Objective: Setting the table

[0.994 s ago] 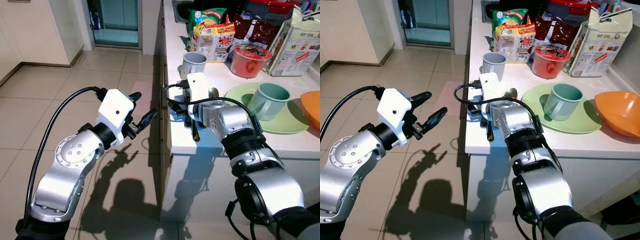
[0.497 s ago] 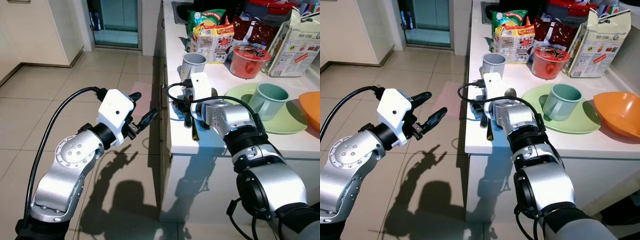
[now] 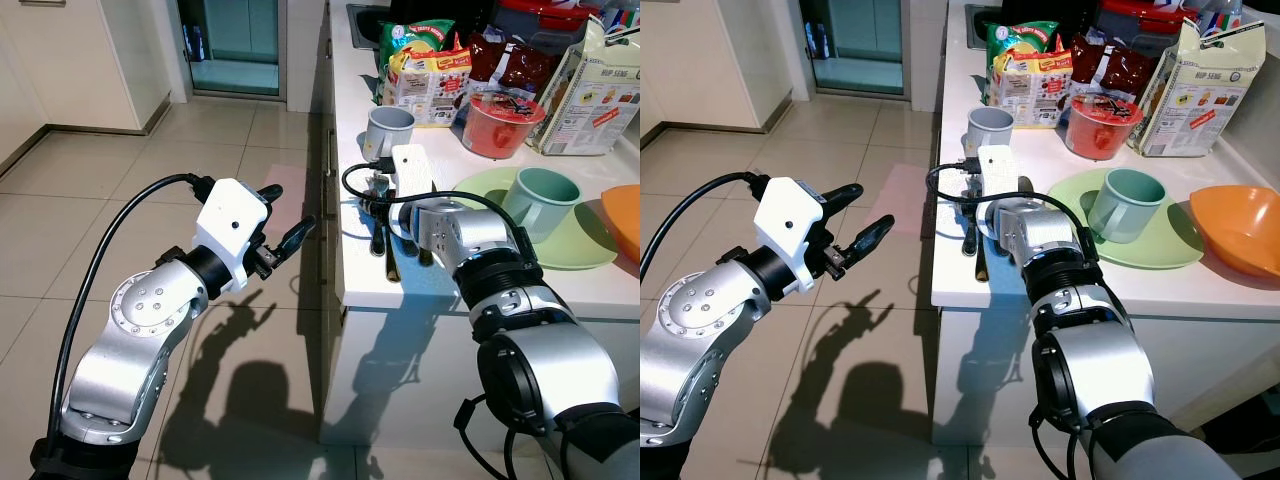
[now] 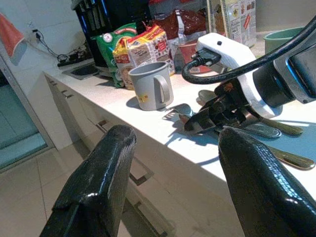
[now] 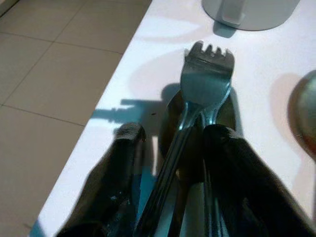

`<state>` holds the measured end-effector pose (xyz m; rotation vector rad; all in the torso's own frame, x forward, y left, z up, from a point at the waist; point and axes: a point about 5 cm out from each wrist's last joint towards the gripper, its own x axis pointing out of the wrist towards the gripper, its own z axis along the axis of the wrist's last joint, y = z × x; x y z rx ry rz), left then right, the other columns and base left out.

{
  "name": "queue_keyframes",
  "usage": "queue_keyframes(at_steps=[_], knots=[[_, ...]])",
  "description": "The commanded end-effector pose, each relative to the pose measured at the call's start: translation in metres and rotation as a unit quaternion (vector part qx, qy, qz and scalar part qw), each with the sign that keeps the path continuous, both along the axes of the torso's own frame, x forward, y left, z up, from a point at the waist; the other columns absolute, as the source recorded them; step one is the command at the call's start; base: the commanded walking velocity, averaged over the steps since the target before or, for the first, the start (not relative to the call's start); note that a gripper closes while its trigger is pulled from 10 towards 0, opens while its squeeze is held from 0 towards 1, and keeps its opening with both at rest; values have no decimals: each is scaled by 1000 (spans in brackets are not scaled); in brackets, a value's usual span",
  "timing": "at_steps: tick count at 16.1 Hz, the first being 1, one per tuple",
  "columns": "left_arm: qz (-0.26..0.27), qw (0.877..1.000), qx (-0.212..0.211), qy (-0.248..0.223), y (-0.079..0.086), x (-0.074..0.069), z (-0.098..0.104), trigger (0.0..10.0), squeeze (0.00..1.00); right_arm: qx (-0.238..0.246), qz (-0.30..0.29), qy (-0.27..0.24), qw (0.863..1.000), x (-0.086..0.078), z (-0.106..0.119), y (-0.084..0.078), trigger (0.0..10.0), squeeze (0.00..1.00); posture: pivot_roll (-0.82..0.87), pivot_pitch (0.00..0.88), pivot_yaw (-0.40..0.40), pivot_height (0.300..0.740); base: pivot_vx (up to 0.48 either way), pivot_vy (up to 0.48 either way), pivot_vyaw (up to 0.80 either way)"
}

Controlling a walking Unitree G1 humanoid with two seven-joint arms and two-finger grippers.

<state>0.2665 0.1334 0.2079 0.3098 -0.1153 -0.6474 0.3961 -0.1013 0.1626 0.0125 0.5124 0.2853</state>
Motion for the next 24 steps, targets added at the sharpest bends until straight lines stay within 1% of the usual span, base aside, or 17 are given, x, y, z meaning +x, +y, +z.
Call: queue_keyframes(at_steps=[1,7,9,10,14,15,20,21,22,23,24], knots=[[-13,1000,6,-8,-4,-4,2,10000,0,3,-17,31,999,-3,-11,-9,0,0,30,0,-61,740,0,0,0],[-11,1000,4,-13,-4,-4,3,10000,0,22,-30,17,999,0,-5,-13,0,0,32,0,-65,740,0,0,0],[-7,1000,3,-15,-3,-3,4,10000,0,35,-36,1,999,3,3,-15,0,0,32,0,-65,740,0,0,0],[-6,1000,2,-17,-3,-3,4,10000,0,42,-39,-10,998,5,11,-16,0,0,32,0,-65,740,0,0,0],[-4,1000,0,-20,-2,-2,6,10000,0,49,-45,-40,997,7,32,-20,0,0,32,0,-65,740,0,0,0],[-4,1000,-1,-22,-2,-2,6,10000,0,50,-47,-56,996,6,43,-22,0,0,32,0,-65,740,0,0,0],[-6,1000,-1,-22,-2,-2,7,10000,0,62,-48,-86,993,1,63,-27,0,0,31,0,-61,740,0,0,0],[-6,1000,-1,-22,-2,-2,7,10000,0,66,-46,-97,992,-2,68,-29,0,0,31,0,-61,740,0,0,0],[-5,1000,-1,-22,-2,-2,7,10000,0,58,-45,-94,993,-5,68,-31,0,0,31,0,-61,740,0,0,0],[-6,1000,0,-22,-2,-2,7,10000,0,34,-33,-77,996,-10,62,-34,10000,0,31,0,-61,740,0,0,0],[-7,1000,0,-21,-2,-2,7,10000,0,36,-18,-66,997,-12,59,-34,10000,47,28,0,-56,740,0,0,0]])
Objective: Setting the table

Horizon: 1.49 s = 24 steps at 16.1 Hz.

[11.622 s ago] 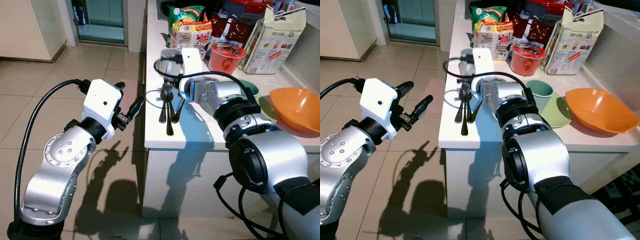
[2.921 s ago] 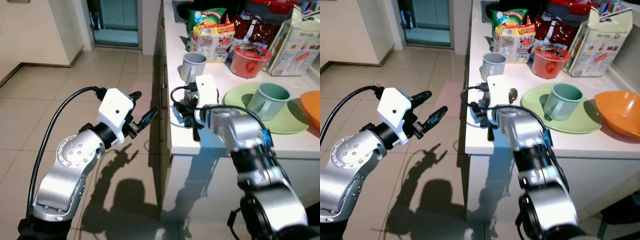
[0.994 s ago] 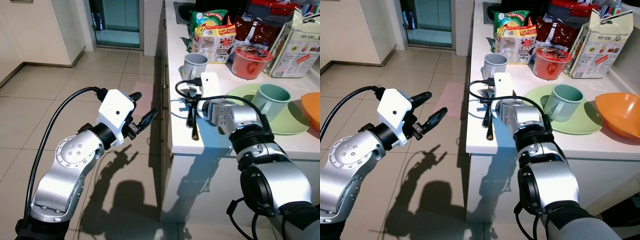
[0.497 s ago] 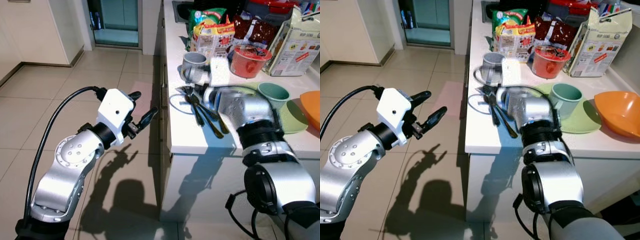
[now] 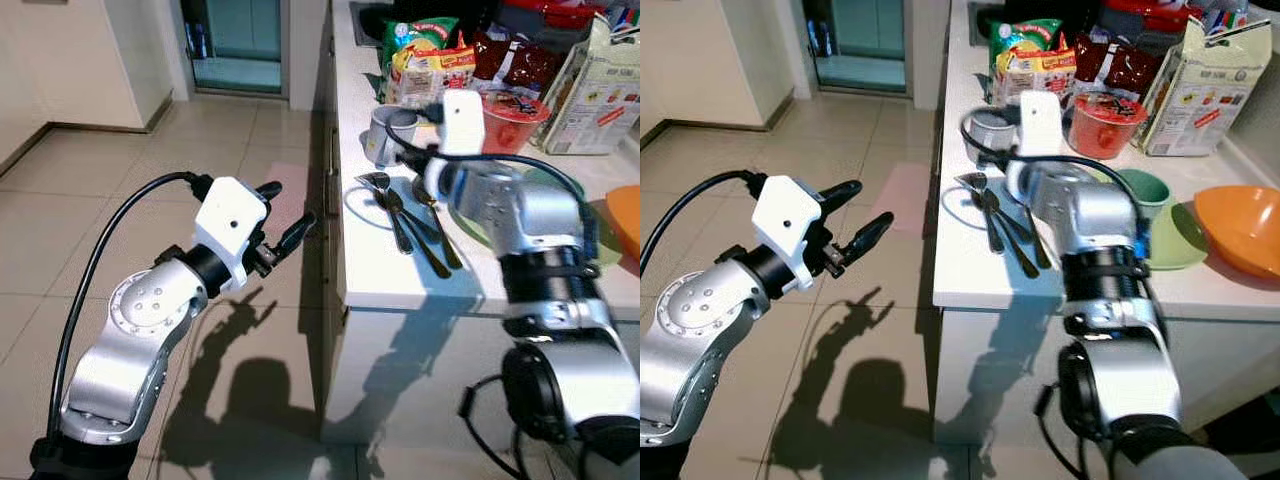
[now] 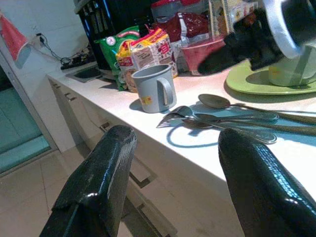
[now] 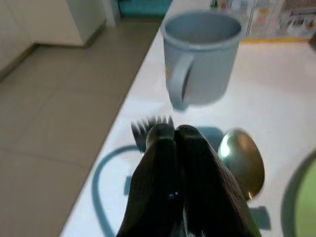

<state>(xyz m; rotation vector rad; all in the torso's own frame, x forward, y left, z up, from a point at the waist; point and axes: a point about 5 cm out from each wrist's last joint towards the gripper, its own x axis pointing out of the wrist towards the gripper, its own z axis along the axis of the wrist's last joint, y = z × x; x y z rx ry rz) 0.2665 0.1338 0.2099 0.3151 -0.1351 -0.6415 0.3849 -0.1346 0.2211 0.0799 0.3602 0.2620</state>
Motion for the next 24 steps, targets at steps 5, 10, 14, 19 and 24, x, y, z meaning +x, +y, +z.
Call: queue_keyframes(at_steps=[5,10,14,19,24], knots=[[-15,1000,1,-9,-4,-2,5,10000,0,-24,21,47,998,-13,-16,-1,10000,1000,29,0,-56,740,0,0,0],[-16,1000,2,-8,-4,-3,5,10000,0,-39,22,74,996,-14,-25,0,10000,1000,29,0,-57,740,0,0,0],[-15,1000,3,-9,-4,-3,4,10000,0,-39,19,78,996,-15,-28,-1,10000,0,32,0,-61,740,0,0,0],[-9,1000,5,-8,-5,-2,-2,10000,0,-34,19,70,997,-17,-30,2,10000,0,36,0,-70,740,0,0,0],[5,1000,-3,-14,-4,1,-2,10000,0,-32,15,64,997,-18,-34,1,10000,0,41,0,-84,740,0,0,0]])
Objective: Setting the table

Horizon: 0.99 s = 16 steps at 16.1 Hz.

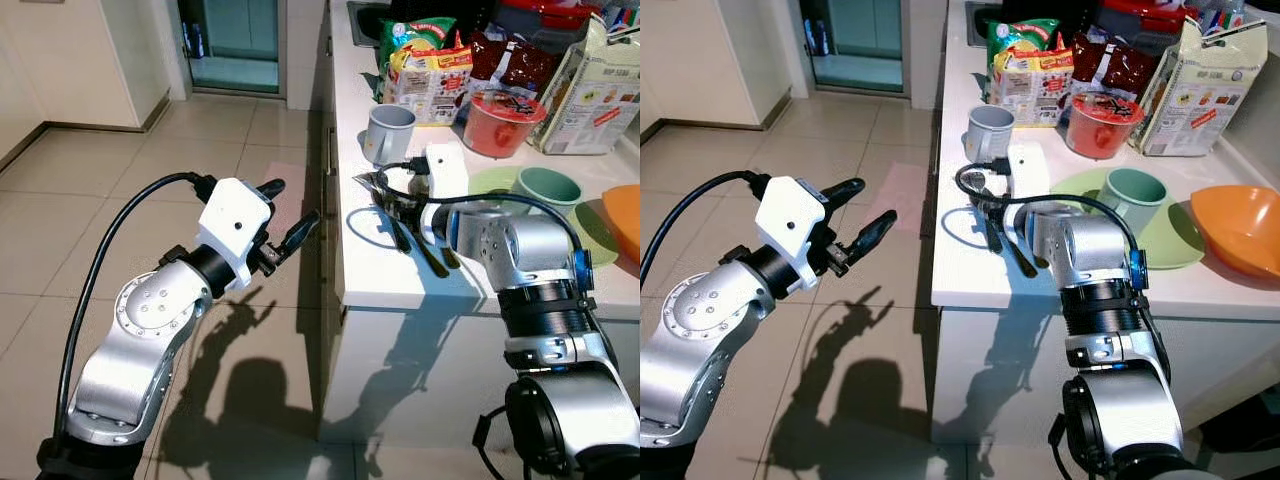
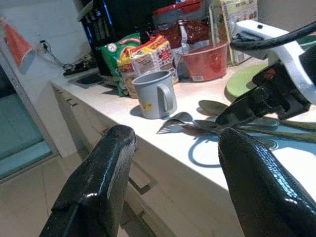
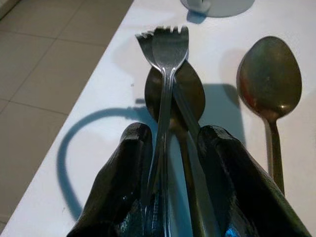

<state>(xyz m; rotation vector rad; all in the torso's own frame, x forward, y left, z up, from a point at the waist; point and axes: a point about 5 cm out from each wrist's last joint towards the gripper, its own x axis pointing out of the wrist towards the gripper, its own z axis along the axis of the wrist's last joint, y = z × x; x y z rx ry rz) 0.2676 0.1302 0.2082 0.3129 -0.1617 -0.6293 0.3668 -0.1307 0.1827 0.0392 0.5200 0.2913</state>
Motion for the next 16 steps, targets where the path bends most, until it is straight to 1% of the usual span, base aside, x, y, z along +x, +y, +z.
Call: queue_keyframes(at_steps=[1,2,3,4,5,6,7,8,9,10,11,12,13,14,15,16], knots=[[5,1000,0,-5,0,3,2,10000,0,-7,-3,-16,1000,2,6,0,10000,0,41,0,-91,740,0,0,0],[6,1000,-1,-9,1,5,3,10000,0,-14,3,-23,1000,3,9,3,10000,0,39,0,-99,740,0,0,0],[10,1000,-10,-13,2,7,7,10000,0,-10,1,-32,999,6,14,4,10000,0,40,0,-104,740,0,0,0],[13,1000,-17,-9,2,7,6,10000,0,-5,-3,-33,999,6,15,3,10000,0,47,0,-105,740,0,0,0],[11,1000,-7,-11,1,6,4,10000,0,6,-6,-21,1000,5,11,4,10000,0,31,0,-140,740,0,0,0],[21,1000,-15,-8,7,1,5,10000,0,27,7,-29,999,2,18,11,10000,0,16,0,-123,740,0,0,0],[26,999,-26,4,9,-4,5,10000,0,49,6,-16,999,-1,18,15,10000,0,-4,0,-114,740,0,0,0],[22,999,-32,8,10,-7,6,10000,0,48,5,-16,999,-3,18,15,10000,0,-4,0,-114,740,0,0,0],[22,1000,-16,9,14,-8,4,10000,0,20,10,-18,1000,-7,13,12,10000,0,5,0,-101,740,0,0,0],[28,999,-21,9,17,-6,5,10000,0,-1,15,-24,1000,-7,12,10,10000,0,-3,0,-98,740,0,0,0],[44,998,-39,3,21,-2,10,10000,0,-10,12,-34,999,-4,15,7,10000,0,-11,0,-96,740,0,0,0],[52,997,-48,-2,22,1,12,10000,0,-7,8,-42,999,-2,20,5,10000,0,-11,0,-97,740,0,0,0],[57,997,-44,-4,21,5,13,10000,0,-8,0,-50,999,1,23,2,10000,0,-1,0,-88,740,0,0,0],[57,998,-40,-3,20,5,13,10000,0,-14,-3,-53,999,2,22,0,10000,0,0,0,-87,740,0,0,0],[55,998,-41,0,19,7,13,10000,0,-5,-8,-57,998,1,22,1,10000,0,5,0,-61,740,0,0,0],[53,998,-43,1,18,7,13,10000,0,4,-10,-59,998,0,23,2,10000,0,5,0,-61,740,0,0,0]])
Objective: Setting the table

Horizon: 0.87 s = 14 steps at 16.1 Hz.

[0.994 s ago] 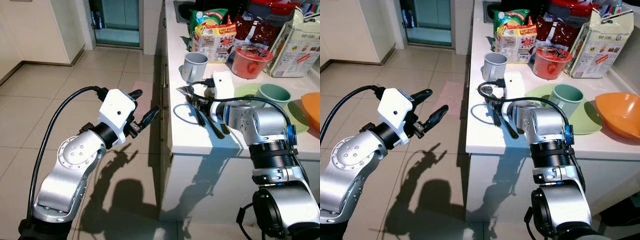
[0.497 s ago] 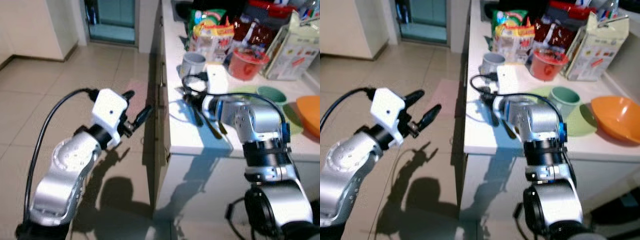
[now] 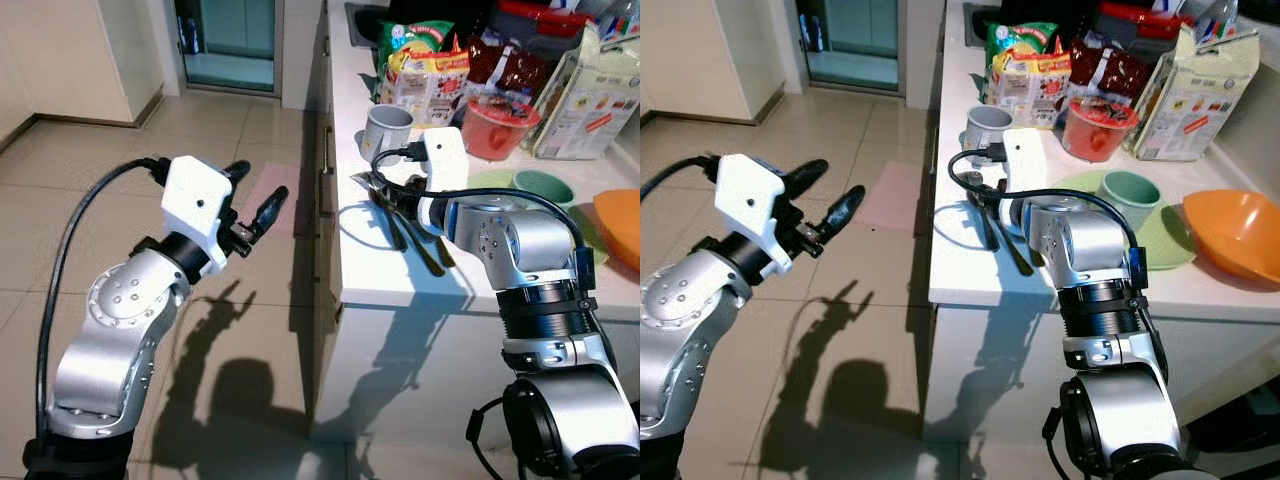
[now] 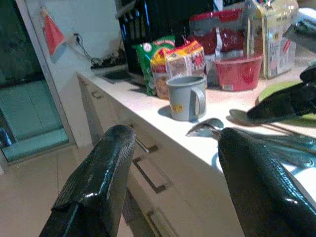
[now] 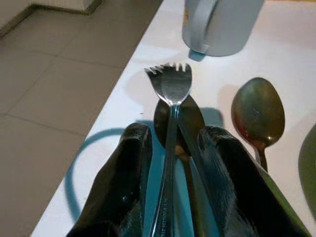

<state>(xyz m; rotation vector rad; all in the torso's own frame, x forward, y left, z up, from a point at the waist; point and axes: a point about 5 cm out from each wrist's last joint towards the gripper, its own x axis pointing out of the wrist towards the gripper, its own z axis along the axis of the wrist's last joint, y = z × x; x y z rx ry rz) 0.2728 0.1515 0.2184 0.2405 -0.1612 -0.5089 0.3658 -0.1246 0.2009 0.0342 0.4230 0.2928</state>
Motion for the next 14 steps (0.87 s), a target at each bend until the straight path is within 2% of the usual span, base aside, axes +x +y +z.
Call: queue_keyframes(at_steps=[1,6,7,8,14], knots=[[-12,1000,0,-3,-4,2,5,10000,0,19,-11,-12,1000,-2,8,-5,10000,1000,13,0,-57,740,0,0,0],[-21,1000,6,-4,-8,2,7,10000,0,15,1,-8,1000,4,9,-4,10000,1000,31,0,-66,740,0,0,0],[-22,1000,7,-4,-9,4,7,10000,0,-5,1,0,1000,8,7,-5,10000,973,39,0,-67,740,0,0,0],[-29,1000,8,-5,-11,4,8,10000,0,-19,-2,13,1000,12,0,-6,10000,0,42,0,-67,740,0,0,0],[-37,999,12,-1,-15,4,7,10000,0,-17,4,59,998,18,-25,-8,10000,0,46,0,-70,740,0,0,0]])
